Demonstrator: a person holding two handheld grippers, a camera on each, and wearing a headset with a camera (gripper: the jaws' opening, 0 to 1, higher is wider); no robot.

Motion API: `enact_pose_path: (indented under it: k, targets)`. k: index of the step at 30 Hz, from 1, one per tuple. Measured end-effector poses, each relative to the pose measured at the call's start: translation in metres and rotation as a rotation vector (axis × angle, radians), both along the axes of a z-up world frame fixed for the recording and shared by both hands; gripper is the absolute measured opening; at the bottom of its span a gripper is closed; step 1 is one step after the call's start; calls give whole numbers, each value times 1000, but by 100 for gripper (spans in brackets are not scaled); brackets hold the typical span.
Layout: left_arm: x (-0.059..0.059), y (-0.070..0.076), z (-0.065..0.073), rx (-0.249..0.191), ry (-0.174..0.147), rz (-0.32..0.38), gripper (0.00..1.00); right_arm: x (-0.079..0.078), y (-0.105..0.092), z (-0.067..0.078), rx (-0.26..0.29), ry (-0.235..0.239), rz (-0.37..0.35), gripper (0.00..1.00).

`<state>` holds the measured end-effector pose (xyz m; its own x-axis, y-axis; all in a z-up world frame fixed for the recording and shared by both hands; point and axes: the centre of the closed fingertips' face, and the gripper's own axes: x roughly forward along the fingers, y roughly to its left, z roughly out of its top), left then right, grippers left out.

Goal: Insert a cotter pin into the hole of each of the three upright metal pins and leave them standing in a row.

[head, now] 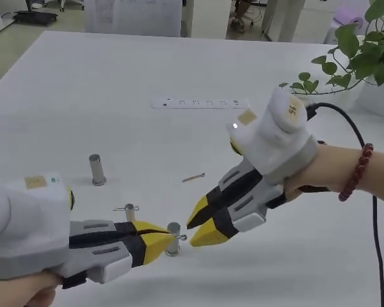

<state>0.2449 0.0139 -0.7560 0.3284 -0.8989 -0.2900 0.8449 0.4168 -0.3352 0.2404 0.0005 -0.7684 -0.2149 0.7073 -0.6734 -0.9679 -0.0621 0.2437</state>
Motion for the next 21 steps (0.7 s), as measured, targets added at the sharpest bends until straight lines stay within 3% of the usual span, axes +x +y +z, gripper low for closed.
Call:
enact_pose_path:
  k: [13,21]
  targets:
    - [-16,-8,6,-27,-19,-90,0,-21,-1,3,14,107,44,13]
    - [-23,-11,9,-32,-31,-125,0,-28,0,3,15,131,61,10]
